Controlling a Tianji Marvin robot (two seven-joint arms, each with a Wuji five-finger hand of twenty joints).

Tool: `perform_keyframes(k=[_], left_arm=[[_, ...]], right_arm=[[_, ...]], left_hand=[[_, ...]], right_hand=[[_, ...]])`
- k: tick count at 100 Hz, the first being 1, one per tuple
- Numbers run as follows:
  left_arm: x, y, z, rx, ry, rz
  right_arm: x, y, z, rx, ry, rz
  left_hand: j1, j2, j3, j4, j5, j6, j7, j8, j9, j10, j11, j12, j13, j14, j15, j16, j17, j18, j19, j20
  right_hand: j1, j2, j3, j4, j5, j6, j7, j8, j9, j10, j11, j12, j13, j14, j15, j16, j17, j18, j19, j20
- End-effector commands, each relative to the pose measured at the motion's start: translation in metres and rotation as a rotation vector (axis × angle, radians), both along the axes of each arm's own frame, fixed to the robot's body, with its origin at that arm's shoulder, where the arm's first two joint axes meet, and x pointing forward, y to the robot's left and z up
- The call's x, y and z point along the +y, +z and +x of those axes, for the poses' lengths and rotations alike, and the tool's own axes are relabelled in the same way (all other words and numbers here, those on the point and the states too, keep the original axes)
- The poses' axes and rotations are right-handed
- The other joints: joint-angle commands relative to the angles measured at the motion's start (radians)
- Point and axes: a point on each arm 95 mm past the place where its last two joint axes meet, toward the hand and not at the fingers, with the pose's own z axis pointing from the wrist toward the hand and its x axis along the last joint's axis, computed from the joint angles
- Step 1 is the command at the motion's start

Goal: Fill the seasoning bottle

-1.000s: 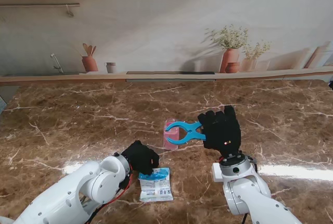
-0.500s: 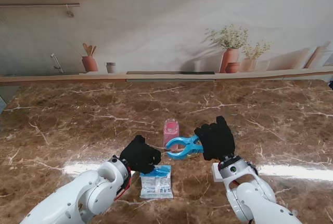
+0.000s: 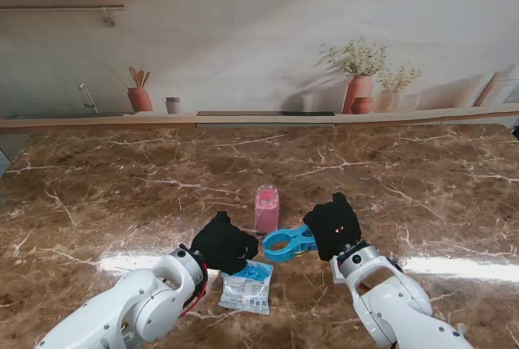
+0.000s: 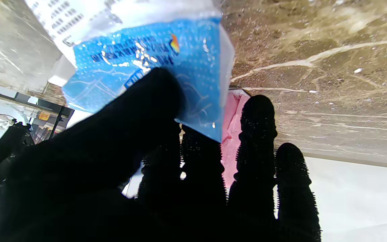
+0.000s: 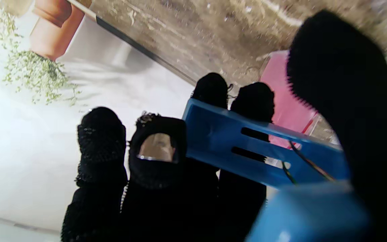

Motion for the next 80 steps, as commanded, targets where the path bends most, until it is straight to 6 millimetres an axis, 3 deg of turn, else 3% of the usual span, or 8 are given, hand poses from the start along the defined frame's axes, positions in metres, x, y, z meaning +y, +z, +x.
perform_keyframes(k=[1, 80], left_arm=[[-0.003, 0.002, -0.002, -0.005, -0.003, -0.009], [-0.006, 0.002, -0.005, 0.011, 0.013, -0.033]], right_arm=[[0.002, -0.004, -0.003, 0.034, 0.007, -0.012], [0.028, -0.019, -0.010, 0.257, -0.005, -0.106]], left_hand=[[0.089, 0.071, 0.044, 0.000, 0.035, -0.159, 0.167, 0.088, -0.009, -0.045, 0.039, 0.016, 0.002, 0.028, 0.036, 0.000, 0.001, 0.006, 0.023, 0.022], [0.085, 0.042, 0.083, -0.001, 0.046, -0.152, 0.177, 0.069, 0.003, -0.030, 0.065, 0.010, 0.014, 0.027, 0.031, 0.055, -0.009, -0.028, 0.001, 0.015]], right_hand=[[0.111, 0.029, 0.110, 0.010, 0.216, -0.126, 0.712, 0.116, 0.197, -0.049, 0.916, 0.037, 0.058, -0.044, 0.047, 0.028, 0.009, 0.034, 0.048, 0.029], [0.098, 0.076, 0.079, 0.016, 0.210, -0.138, 0.702, 0.116, 0.194, -0.058, 0.911, 0.019, 0.057, -0.049, 0.044, 0.012, 0.004, 0.025, 0.054, 0.025]])
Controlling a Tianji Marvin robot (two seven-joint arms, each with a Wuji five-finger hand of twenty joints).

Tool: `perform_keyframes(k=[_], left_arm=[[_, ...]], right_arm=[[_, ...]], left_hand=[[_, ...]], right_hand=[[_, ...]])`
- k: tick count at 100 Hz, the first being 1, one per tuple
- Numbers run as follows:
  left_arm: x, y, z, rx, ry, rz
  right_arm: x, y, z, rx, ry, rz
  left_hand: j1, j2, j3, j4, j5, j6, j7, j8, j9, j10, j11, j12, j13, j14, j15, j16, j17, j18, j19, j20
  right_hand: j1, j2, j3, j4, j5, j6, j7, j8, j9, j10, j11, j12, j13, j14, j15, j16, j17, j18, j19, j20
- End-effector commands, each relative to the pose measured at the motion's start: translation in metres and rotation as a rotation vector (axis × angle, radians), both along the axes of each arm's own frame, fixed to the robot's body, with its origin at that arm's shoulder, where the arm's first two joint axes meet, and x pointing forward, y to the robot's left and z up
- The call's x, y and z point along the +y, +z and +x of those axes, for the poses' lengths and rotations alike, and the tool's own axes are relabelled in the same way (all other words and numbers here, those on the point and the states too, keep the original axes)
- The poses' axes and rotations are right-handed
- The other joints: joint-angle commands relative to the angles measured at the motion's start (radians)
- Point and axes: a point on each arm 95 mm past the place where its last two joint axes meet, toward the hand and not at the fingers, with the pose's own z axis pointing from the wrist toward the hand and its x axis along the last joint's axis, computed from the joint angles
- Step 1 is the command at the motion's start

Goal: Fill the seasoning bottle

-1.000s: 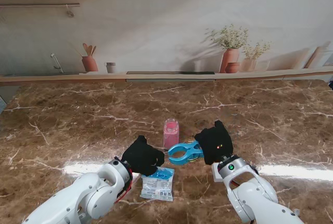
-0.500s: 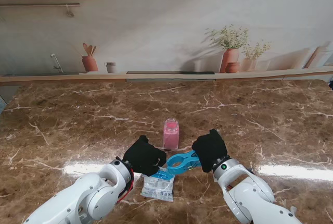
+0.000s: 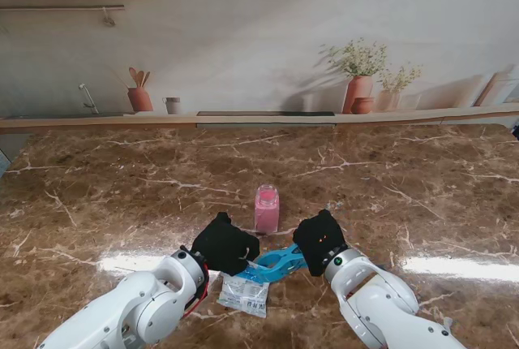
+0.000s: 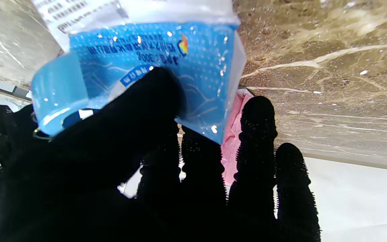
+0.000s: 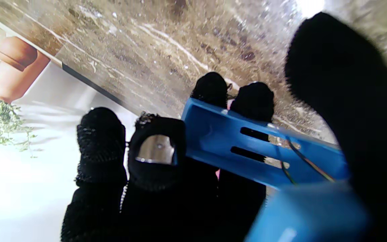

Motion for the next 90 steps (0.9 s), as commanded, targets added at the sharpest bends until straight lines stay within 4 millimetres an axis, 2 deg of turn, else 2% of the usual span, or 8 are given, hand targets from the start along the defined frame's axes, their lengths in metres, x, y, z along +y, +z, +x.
perform_keyframes(k=[1, 22, 32, 39, 46, 51, 57, 90], left_arm=[[-0.0033, 0.0010, -0.0020, 0.001, -0.002, -0.015], [-0.0049, 0.0005, -0.0031, 0.004, -0.010, -0.019], [-0.0052, 0.0004, -0.0032, 0.004, -0.006, -0.023], [-0.0052, 0.0004, -0.0032, 0.005, -0.002, -0.025], [-0.0054, 0.0000, -0.0033, 0.008, 0.002, -0.029], [-0.0055, -0.0003, -0.0033, 0.009, 0.004, -0.029], [-0.0055, -0.0007, -0.0033, 0.012, 0.004, -0.027], [-0.0004, -0.0064, 0.0016, 0.043, 0.018, 0.001]], right_arm=[[0.0026, -0.0054, -0.0039, 0.023, -0.014, 0.001], [0.0051, -0.0064, -0.0052, 0.046, -0.050, 0.014], [0.0058, -0.0044, -0.0072, 0.060, -0.052, 0.012], [0.0061, -0.0025, -0.0096, 0.065, -0.033, -0.024], [0.0061, -0.0029, -0.0105, 0.052, -0.015, -0.033], [0.0063, -0.0031, -0.0110, 0.049, -0.008, -0.034], [0.0064, -0.0035, -0.0113, 0.045, 0.007, -0.038], [0.0070, -0.0060, -0.0118, 0.061, 0.069, -0.003]], left_hand=[[0.085, 0.044, 0.083, 0.001, 0.045, -0.128, 0.175, 0.069, 0.002, -0.030, 0.038, 0.010, 0.014, 0.026, 0.030, 0.022, -0.009, -0.021, 0.001, 0.014], [0.084, 0.044, 0.085, 0.000, 0.043, -0.129, 0.175, 0.067, 0.002, -0.033, 0.039, 0.007, 0.015, 0.026, 0.025, 0.024, -0.009, -0.022, 0.000, 0.015], [0.084, 0.043, 0.086, 0.000, 0.043, -0.128, 0.175, 0.066, 0.002, -0.032, 0.039, 0.006, 0.014, 0.026, 0.024, 0.024, -0.010, -0.023, 0.000, 0.015], [0.083, 0.044, 0.086, 0.000, 0.042, -0.128, 0.174, 0.065, 0.002, -0.032, 0.040, 0.005, 0.013, 0.026, 0.023, 0.025, -0.010, -0.022, 0.000, 0.015], [0.083, 0.045, 0.085, 0.000, 0.041, -0.127, 0.174, 0.064, 0.001, -0.031, 0.039, 0.004, 0.011, 0.026, 0.021, 0.025, -0.013, -0.022, -0.001, 0.015], [0.083, 0.045, 0.085, -0.001, 0.041, -0.128, 0.174, 0.063, 0.000, -0.032, 0.039, 0.004, 0.012, 0.026, 0.020, 0.024, -0.013, -0.022, -0.001, 0.015], [0.084, 0.046, 0.085, -0.001, 0.039, -0.127, 0.173, 0.061, 0.000, -0.033, 0.039, 0.004, 0.011, 0.027, 0.019, 0.024, -0.014, -0.023, -0.002, 0.014], [0.086, 0.053, 0.078, -0.002, 0.036, -0.123, 0.168, 0.047, -0.005, -0.034, 0.033, -0.002, 0.003, 0.030, 0.012, 0.019, -0.018, -0.020, -0.006, 0.013]], right_hand=[[0.099, 0.078, 0.070, 0.017, 0.210, -0.138, 0.702, 0.117, 0.194, -0.060, 0.910, 0.032, 0.057, -0.052, 0.031, 0.012, 0.001, 0.025, 0.053, 0.025], [0.076, 0.115, 0.021, 0.008, 0.200, -0.159, 0.646, 0.150, 0.191, -0.065, 0.854, 0.033, 0.056, -0.048, -0.012, -0.006, -0.020, 0.017, 0.045, 0.023], [0.002, 0.186, -0.033, -0.007, 0.109, -0.127, 0.458, 0.139, 0.131, -0.056, 0.669, 0.025, -0.038, -0.041, -0.135, -0.019, -0.101, -0.002, -0.016, 0.016], [-0.006, 0.177, -0.069, -0.145, -0.028, -0.098, 0.292, 0.080, 0.024, -0.059, 0.542, 0.028, -0.143, -0.049, -0.242, -0.024, -0.171, -0.021, -0.089, 0.011], [-0.032, 0.162, -0.067, -0.169, -0.121, -0.079, 0.206, 0.042, -0.054, -0.057, 0.484, 0.023, -0.218, -0.050, -0.298, -0.024, -0.226, -0.025, -0.146, 0.008], [-0.058, 0.174, -0.059, -0.148, -0.198, -0.047, 0.141, -0.016, -0.121, -0.052, 0.421, 0.003, -0.280, -0.046, -0.361, -0.032, -0.271, -0.031, -0.206, 0.008], [-0.110, 0.218, -0.056, -0.017, -0.293, 0.007, 0.047, -0.096, -0.214, -0.045, 0.322, -0.055, -0.362, -0.044, -0.460, -0.062, -0.320, -0.037, -0.281, 0.010], [-0.199, 0.282, -0.081, -0.014, -0.496, 0.197, -0.341, -0.467, -0.459, 0.032, -0.001, -0.435, -0.529, -0.011, -0.853, -0.339, -0.406, -0.038, -0.514, -0.006]])
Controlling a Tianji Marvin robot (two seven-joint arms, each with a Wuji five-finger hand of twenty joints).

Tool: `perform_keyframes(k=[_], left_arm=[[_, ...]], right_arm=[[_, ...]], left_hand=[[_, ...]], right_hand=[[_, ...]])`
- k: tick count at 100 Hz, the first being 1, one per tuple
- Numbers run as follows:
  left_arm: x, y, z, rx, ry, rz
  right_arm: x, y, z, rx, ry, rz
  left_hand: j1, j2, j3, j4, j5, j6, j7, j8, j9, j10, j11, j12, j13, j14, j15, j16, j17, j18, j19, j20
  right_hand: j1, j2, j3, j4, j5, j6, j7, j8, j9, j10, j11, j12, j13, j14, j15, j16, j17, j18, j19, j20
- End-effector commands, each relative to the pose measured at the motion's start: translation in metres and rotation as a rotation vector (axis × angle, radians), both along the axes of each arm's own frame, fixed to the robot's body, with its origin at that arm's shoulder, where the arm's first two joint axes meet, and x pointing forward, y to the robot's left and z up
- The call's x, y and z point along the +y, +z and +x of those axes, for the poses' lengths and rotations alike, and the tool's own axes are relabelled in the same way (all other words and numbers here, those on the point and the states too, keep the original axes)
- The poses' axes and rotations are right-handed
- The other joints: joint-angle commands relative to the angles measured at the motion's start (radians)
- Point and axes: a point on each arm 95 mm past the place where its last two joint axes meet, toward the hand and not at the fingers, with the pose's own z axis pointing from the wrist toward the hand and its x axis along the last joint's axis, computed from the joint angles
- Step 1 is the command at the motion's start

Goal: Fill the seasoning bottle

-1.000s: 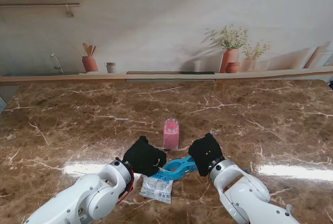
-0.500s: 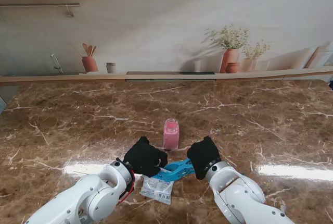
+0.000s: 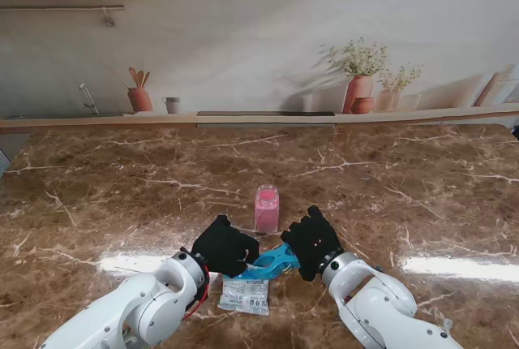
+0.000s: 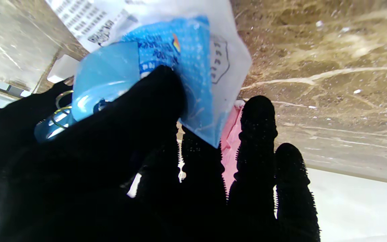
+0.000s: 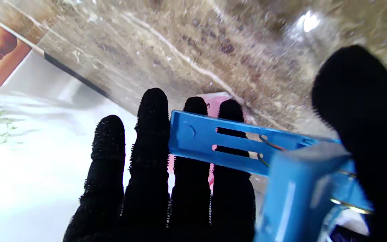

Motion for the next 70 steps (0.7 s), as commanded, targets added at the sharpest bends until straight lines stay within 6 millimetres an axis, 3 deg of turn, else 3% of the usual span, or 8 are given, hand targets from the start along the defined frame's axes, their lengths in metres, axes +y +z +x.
perform_keyframes(k=[1, 8, 18, 41, 45, 56, 64, 70], left_arm=[[-0.001, -0.001, 0.002, 0.002, -0.002, 0.002], [-0.001, -0.001, 0.004, 0.002, -0.008, 0.016], [0.000, 0.000, 0.008, 0.001, -0.011, 0.028], [0.008, 0.001, 0.014, 0.011, -0.016, 0.073], [0.009, 0.000, 0.015, 0.017, -0.014, 0.070], [0.011, -0.001, 0.017, 0.017, -0.011, 0.072], [0.012, -0.001, 0.017, 0.012, -0.016, 0.070], [0.013, -0.001, 0.018, 0.006, -0.018, 0.071]], right_arm=[[0.001, -0.004, -0.006, 0.055, 0.000, 0.004], [0.001, -0.006, -0.006, 0.076, 0.003, 0.025], [0.000, -0.007, -0.007, 0.100, 0.009, 0.048], [0.003, -0.015, -0.008, 0.163, 0.009, 0.083], [0.004, -0.016, -0.008, 0.166, 0.008, 0.087], [0.004, -0.015, -0.009, 0.172, -0.012, 0.114], [0.003, -0.013, -0.010, 0.176, -0.028, 0.140], [0.001, -0.010, -0.011, 0.182, -0.041, 0.166]], left_hand=[[0.064, 0.076, 0.061, 0.010, 0.037, -0.109, 0.131, 0.046, -0.005, -0.034, 0.022, -0.002, -0.007, 0.030, 0.012, 0.009, -0.017, -0.011, -0.006, 0.013], [0.066, 0.086, 0.054, 0.007, 0.035, -0.111, 0.129, 0.041, -0.007, -0.034, 0.020, -0.003, -0.010, 0.030, 0.010, 0.006, -0.020, -0.008, -0.008, 0.013], [0.082, 0.099, 0.036, 0.004, 0.037, -0.108, 0.133, 0.033, -0.009, -0.032, 0.017, 0.004, -0.016, 0.036, 0.015, 0.005, -0.024, -0.007, -0.011, 0.013], [0.082, 0.116, 0.012, 0.004, 0.028, -0.112, 0.121, 0.014, -0.016, -0.036, -0.001, 0.004, -0.025, 0.031, 0.008, -0.012, -0.029, -0.011, -0.015, 0.013], [0.076, 0.121, 0.003, 0.007, 0.019, -0.109, 0.110, -0.028, -0.020, -0.029, -0.039, -0.002, -0.040, 0.029, 0.012, -0.075, -0.034, -0.011, -0.018, 0.017], [0.062, 0.129, -0.005, 0.006, 0.010, -0.110, 0.087, -0.080, -0.028, -0.024, -0.069, -0.028, -0.053, 0.023, -0.003, -0.102, -0.039, -0.011, -0.022, 0.018], [0.033, 0.125, -0.012, 0.020, -0.006, -0.098, 0.077, -0.244, -0.034, -0.002, -0.139, -0.100, -0.066, 0.017, -0.027, -0.152, -0.044, -0.007, -0.028, 0.019], [0.025, 0.126, -0.019, 0.028, -0.008, -0.094, 0.068, -0.304, -0.037, 0.003, -0.161, -0.128, -0.070, 0.013, -0.032, -0.162, -0.045, -0.005, -0.032, 0.018]], right_hand=[[-0.038, 0.017, 0.003, 0.037, -0.049, 0.054, -0.087, -0.097, -0.022, -0.005, -0.027, -0.068, -0.069, -0.067, -0.091, -0.054, -0.028, 0.004, -0.054, -0.007], [-0.056, 0.056, -0.021, 0.041, -0.072, 0.078, -0.133, -0.165, -0.035, 0.009, -0.071, -0.119, -0.078, -0.059, -0.157, -0.100, -0.036, 0.008, -0.098, -0.023], [-0.071, 0.080, -0.038, 0.044, -0.094, 0.090, -0.150, -0.206, -0.045, 0.014, -0.098, -0.149, -0.076, -0.057, -0.203, -0.131, -0.036, 0.009, -0.123, -0.034], [-0.093, 0.115, -0.065, 0.049, -0.122, 0.108, -0.163, -0.257, -0.064, 0.022, -0.131, -0.185, -0.091, -0.046, -0.279, -0.177, -0.055, 0.016, -0.177, -0.062], [-0.096, 0.128, -0.073, 0.050, -0.130, 0.119, -0.169, -0.269, -0.071, 0.027, -0.140, -0.194, -0.097, -0.040, -0.296, -0.188, -0.059, 0.017, -0.188, -0.069], [-0.103, 0.159, -0.091, 0.057, -0.151, 0.154, -0.180, -0.292, -0.090, 0.051, -0.168, -0.224, -0.117, -0.004, -0.345, -0.225, -0.069, 0.020, -0.206, -0.083], [-0.108, 0.167, -0.099, 0.058, -0.172, 0.175, -0.194, -0.310, -0.115, 0.068, -0.197, -0.255, -0.140, 0.021, -0.387, -0.261, -0.085, 0.028, -0.225, -0.097], [-0.114, 0.168, -0.098, 0.058, -0.182, 0.185, -0.198, -0.319, -0.131, 0.079, -0.217, -0.279, -0.157, 0.036, -0.411, -0.288, -0.095, 0.032, -0.238, -0.108]])
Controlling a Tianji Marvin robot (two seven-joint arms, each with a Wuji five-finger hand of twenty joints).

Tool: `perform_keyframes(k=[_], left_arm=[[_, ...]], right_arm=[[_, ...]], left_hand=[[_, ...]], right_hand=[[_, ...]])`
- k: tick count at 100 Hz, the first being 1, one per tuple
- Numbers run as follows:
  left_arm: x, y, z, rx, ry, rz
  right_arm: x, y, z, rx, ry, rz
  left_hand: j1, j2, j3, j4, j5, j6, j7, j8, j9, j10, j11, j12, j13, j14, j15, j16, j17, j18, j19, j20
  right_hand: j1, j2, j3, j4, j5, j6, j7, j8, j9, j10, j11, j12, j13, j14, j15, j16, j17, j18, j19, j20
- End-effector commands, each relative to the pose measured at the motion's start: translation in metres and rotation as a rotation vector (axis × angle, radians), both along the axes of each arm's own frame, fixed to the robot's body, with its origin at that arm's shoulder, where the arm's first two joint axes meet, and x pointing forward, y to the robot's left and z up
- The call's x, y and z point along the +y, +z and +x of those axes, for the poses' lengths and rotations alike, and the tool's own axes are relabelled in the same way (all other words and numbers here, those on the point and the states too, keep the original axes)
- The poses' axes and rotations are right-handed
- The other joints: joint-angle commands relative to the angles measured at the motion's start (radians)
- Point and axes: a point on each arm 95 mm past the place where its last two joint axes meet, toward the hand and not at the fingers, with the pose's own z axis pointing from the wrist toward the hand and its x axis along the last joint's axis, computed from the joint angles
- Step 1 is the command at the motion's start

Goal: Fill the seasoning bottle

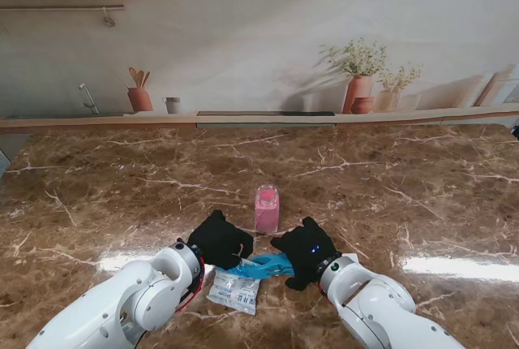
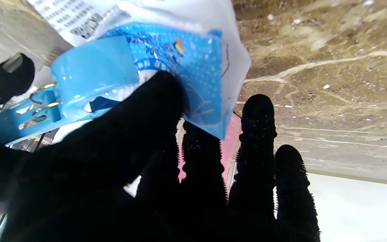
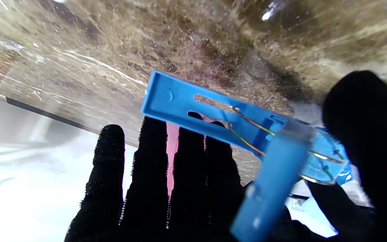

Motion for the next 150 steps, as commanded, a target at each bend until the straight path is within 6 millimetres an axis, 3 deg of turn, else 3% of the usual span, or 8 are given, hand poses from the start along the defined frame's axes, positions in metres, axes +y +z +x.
perform_keyframes(k=[1, 30, 44, 72, 91, 108, 127, 150], left_arm=[[0.002, -0.002, 0.000, -0.006, -0.002, 0.007], [0.006, 0.002, 0.001, 0.001, 0.020, -0.013], [0.010, 0.006, 0.001, -0.014, 0.053, -0.046], [0.027, 0.026, 0.006, -0.115, 0.199, -0.196], [0.038, 0.028, 0.018, -0.074, 0.323, -0.358], [0.045, 0.021, 0.034, 0.089, 0.346, -0.452], [0.043, 0.008, 0.057, 0.236, 0.297, -0.511], [0.032, -0.010, 0.084, 0.341, 0.236, -0.598]], right_arm=[[-0.001, -0.001, -0.006, 0.023, -0.021, 0.015], [-0.006, 0.011, -0.016, 0.104, -0.083, 0.151], [-0.008, 0.022, -0.022, 0.083, -0.096, 0.208], [-0.027, 0.042, -0.032, 0.010, -0.186, 0.292], [-0.040, 0.046, -0.035, 0.012, -0.240, 0.357], [-0.044, 0.046, -0.034, 0.007, -0.260, 0.365], [-0.045, 0.045, -0.033, -0.003, -0.274, 0.371], [-0.046, 0.043, -0.031, -0.011, -0.293, 0.383]], left_hand=[[0.012, 0.070, 0.013, 0.041, 0.016, -0.091, 0.065, -0.061, -0.024, 0.003, -0.037, -0.034, -0.037, 0.012, -0.033, -0.017, -0.023, -0.004, -0.018, 0.018], [-0.137, 0.039, -0.168, 0.100, -0.077, 0.086, -0.172, -0.329, -0.315, 0.064, 0.014, -0.501, -0.127, 0.005, -0.129, -0.103, -0.060, -0.011, -0.072, 0.024], [-0.249, 0.098, -0.166, 0.183, -0.079, 0.137, -0.269, -0.360, -0.367, 0.066, -0.015, -0.544, -0.172, 0.003, -0.171, -0.128, -0.085, -0.015, -0.120, 0.011], [-0.303, 0.133, -0.324, 0.203, -0.059, 0.145, -0.247, -0.321, -0.376, 0.082, -0.018, -0.558, -0.164, 0.008, -0.190, -0.169, -0.044, 0.008, -0.179, -0.032], [-0.320, 0.099, -0.381, 0.207, -0.189, 0.209, -0.269, -0.262, -0.473, 0.125, -0.067, -0.615, -0.126, 0.001, -0.318, -0.383, 0.101, 0.042, -0.159, -0.190], [-0.277, 0.089, -0.577, 0.215, -0.416, 0.317, -0.622, -0.547, -0.761, 0.137, -0.156, -0.767, -0.374, -0.067, -0.481, -0.604, -0.003, -0.079, -0.291, -0.426], [-0.266, 0.056, -0.619, 0.206, -0.605, 0.270, -0.766, -0.640, -0.989, 0.075, -0.279, -0.895, -0.643, -0.151, -0.564, -0.690, -0.076, -0.158, -0.624, -0.555], [-0.297, 0.013, -0.540, 0.187, -0.674, 0.162, -0.883, -0.703, -1.050, 0.021, -0.437, -0.883, -0.733, -0.198, -0.628, -0.704, -0.082, -0.208, -0.917, -0.404]], right_hand=[[-0.056, 0.008, -0.010, 0.027, -0.038, 0.038, -0.015, -0.020, -0.033, 0.033, -0.032, -0.037, -0.047, 0.037, -0.035, -0.043, -0.025, 0.029, -0.034, -0.023], [-0.044, 0.073, -0.076, 0.039, -0.092, 0.068, -0.037, -0.053, -0.107, 0.084, -0.120, -0.169, -0.125, 0.072, -0.092, -0.149, -0.057, 0.027, -0.115, -0.104], [-0.033, 0.103, -0.110, 0.046, -0.093, 0.065, -0.035, -0.056, -0.116, 0.085, -0.121, -0.196, -0.133, 0.071, -0.092, -0.167, -0.057, 0.022, -0.124, -0.132], [-0.051, 0.194, -0.287, 0.154, -0.087, 0.063, -0.029, -0.063, -0.114, 0.084, -0.111, -0.210, -0.133, 0.068, -0.087, -0.177, -0.061, 0.019, -0.112, -0.172], [-0.042, 0.183, -0.265, 0.157, -0.096, 0.065, -0.033, -0.063, -0.126, 0.086, -0.120, -0.217, -0.153, 0.066, -0.099, -0.185, -0.071, 0.007, -0.132, -0.187], [-0.034, 0.177, -0.264, 0.157, -0.092, 0.058, -0.030, -0.062, -0.124, 0.082, -0.118, -0.218, -0.160, 0.063, -0.100, -0.188, -0.078, 0.012, -0.136, -0.191], [-0.028, 0.173, -0.265, 0.157, -0.083, 0.049, -0.025, -0.059, -0.117, 0.079, -0.112, -0.215, -0.162, 0.061, -0.097, -0.188, -0.082, 0.018, -0.135, -0.190], [-0.021, 0.169, -0.266, 0.157, -0.074, 0.042, -0.021, -0.058, -0.103, 0.069, -0.103, -0.206, -0.163, 0.049, -0.094, -0.186, -0.088, 0.022, -0.130, -0.186]])
